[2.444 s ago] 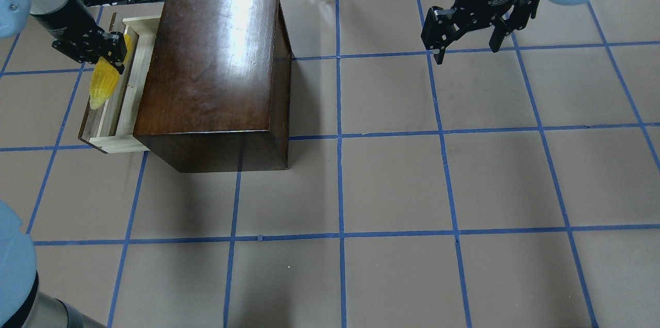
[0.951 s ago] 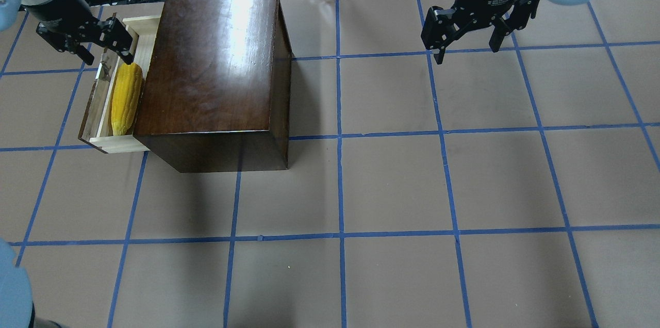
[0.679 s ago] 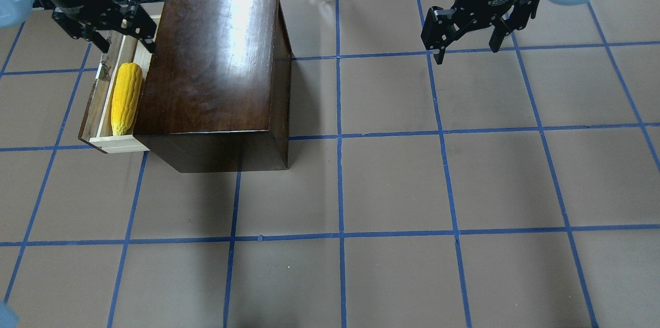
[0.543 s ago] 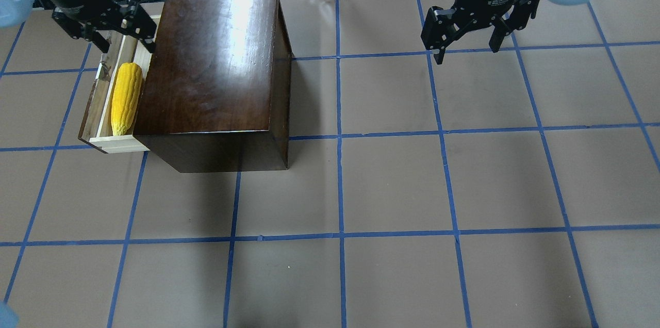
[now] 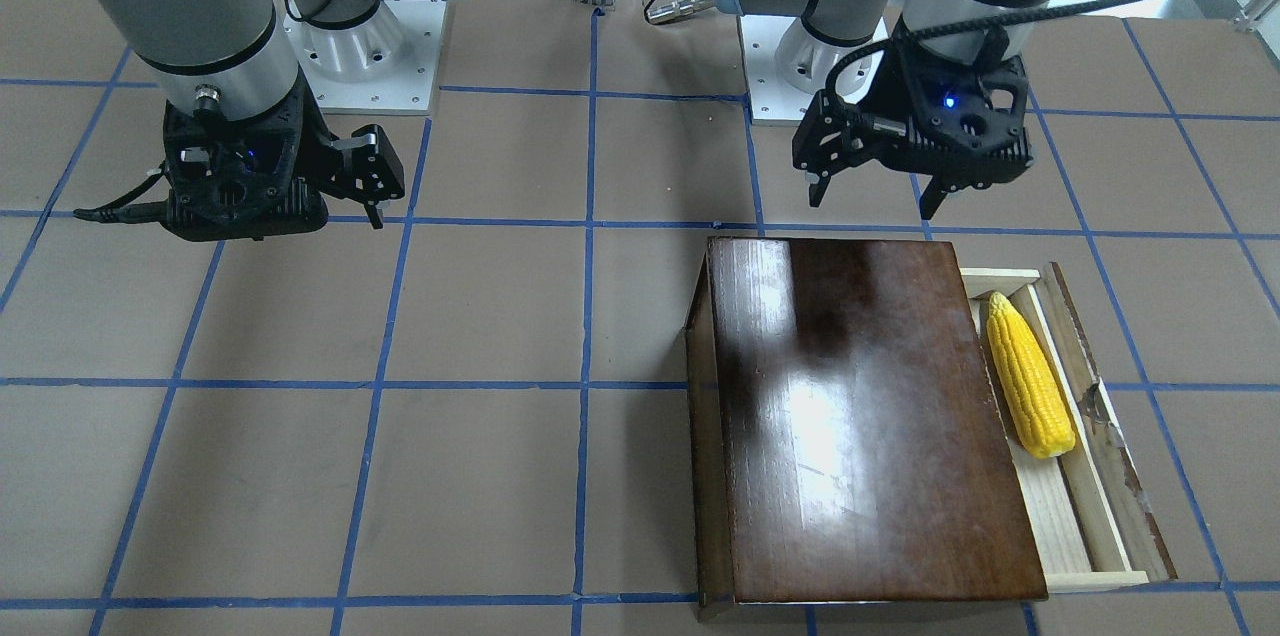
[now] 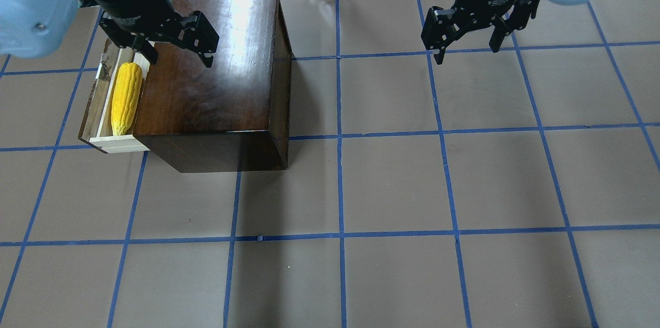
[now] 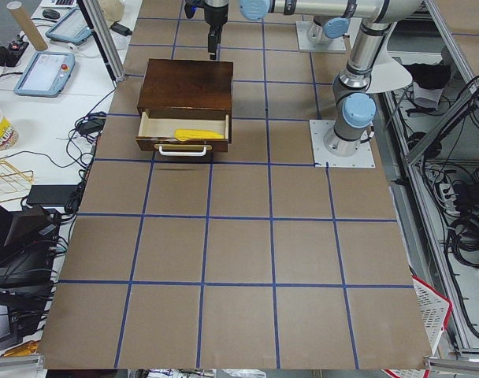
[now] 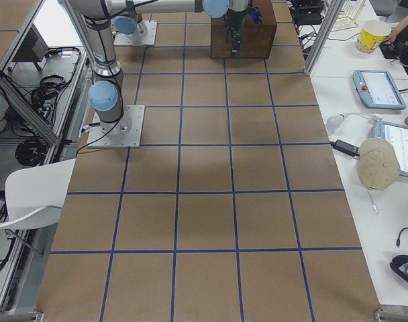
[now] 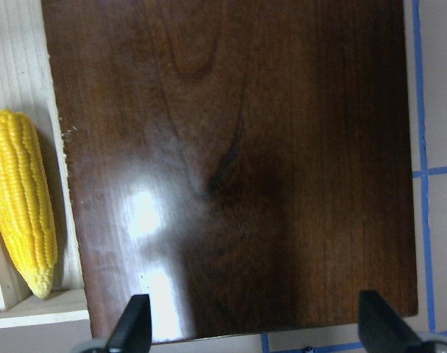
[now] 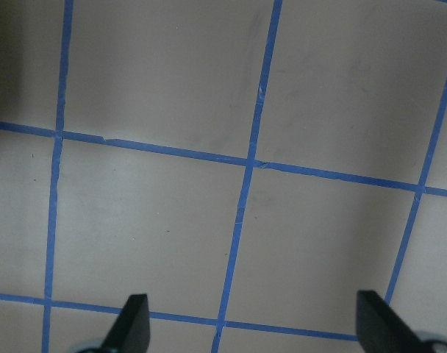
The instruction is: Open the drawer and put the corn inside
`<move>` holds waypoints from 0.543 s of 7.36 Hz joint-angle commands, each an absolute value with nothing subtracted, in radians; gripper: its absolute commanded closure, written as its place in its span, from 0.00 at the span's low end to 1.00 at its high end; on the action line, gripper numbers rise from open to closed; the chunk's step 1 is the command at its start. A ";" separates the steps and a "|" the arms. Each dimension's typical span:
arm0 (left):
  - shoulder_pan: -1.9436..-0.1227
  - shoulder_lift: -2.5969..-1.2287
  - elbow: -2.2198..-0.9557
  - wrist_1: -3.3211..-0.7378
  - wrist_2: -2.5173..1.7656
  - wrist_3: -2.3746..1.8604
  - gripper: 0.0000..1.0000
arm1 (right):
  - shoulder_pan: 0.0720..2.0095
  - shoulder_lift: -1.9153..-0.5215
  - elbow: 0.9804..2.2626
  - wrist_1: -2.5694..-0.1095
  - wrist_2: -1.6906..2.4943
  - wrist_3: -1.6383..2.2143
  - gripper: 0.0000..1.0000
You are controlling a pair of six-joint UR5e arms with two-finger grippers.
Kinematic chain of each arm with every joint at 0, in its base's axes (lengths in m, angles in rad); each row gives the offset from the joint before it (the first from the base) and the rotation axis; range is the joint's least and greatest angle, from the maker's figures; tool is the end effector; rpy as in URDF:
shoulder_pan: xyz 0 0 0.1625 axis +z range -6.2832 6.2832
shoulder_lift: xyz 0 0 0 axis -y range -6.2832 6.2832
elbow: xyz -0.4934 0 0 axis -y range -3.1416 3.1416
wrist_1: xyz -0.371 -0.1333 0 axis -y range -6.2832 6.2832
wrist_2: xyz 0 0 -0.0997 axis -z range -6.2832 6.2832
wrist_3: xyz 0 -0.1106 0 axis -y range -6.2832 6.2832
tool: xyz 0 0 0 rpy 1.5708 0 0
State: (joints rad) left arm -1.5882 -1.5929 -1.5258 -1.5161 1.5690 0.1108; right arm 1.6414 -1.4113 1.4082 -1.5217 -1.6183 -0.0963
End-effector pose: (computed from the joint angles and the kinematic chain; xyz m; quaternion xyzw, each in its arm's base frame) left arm -0.1420 -0.4874 0.5617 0.0640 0.9972 -0.0388 0.0009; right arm 0.1661 -0.5335 0.5358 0.0839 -0.9959 -0.0233 0.0234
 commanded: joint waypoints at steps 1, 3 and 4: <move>-1.592 -1.537 -1.581 -1.517 1.580 0.115 0.00 | 1.641 -1.411 1.408 -1.522 -1.618 -0.097 0.00; -1.577 -1.500 -1.620 -1.520 1.577 0.117 0.00 | 1.641 -1.411 1.408 -1.522 -1.618 -0.097 0.00; -1.565 -1.496 -1.623 -1.529 1.572 0.117 0.00 | 1.641 -1.411 1.408 -1.523 -1.618 -0.097 0.00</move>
